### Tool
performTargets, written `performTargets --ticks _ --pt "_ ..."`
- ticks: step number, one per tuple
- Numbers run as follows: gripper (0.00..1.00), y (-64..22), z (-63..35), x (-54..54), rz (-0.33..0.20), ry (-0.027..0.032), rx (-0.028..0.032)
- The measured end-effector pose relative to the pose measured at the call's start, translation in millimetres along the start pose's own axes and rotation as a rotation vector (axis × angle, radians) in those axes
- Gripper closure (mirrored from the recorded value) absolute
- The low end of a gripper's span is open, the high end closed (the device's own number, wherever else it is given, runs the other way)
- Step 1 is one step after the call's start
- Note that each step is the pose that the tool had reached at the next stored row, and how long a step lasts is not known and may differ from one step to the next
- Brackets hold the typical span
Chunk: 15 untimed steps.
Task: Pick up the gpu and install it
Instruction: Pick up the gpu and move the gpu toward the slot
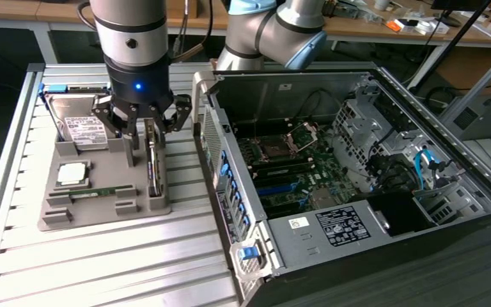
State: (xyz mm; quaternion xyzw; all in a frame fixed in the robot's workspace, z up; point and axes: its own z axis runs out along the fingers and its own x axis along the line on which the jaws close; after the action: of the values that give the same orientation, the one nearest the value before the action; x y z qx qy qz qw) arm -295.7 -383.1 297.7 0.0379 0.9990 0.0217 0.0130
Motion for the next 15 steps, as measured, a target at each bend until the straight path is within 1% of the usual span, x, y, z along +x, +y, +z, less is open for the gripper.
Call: performTargets --ticks 15 --pt "0.52 -0.2 5.0 0.1 0.000 0.0000 0.0000"
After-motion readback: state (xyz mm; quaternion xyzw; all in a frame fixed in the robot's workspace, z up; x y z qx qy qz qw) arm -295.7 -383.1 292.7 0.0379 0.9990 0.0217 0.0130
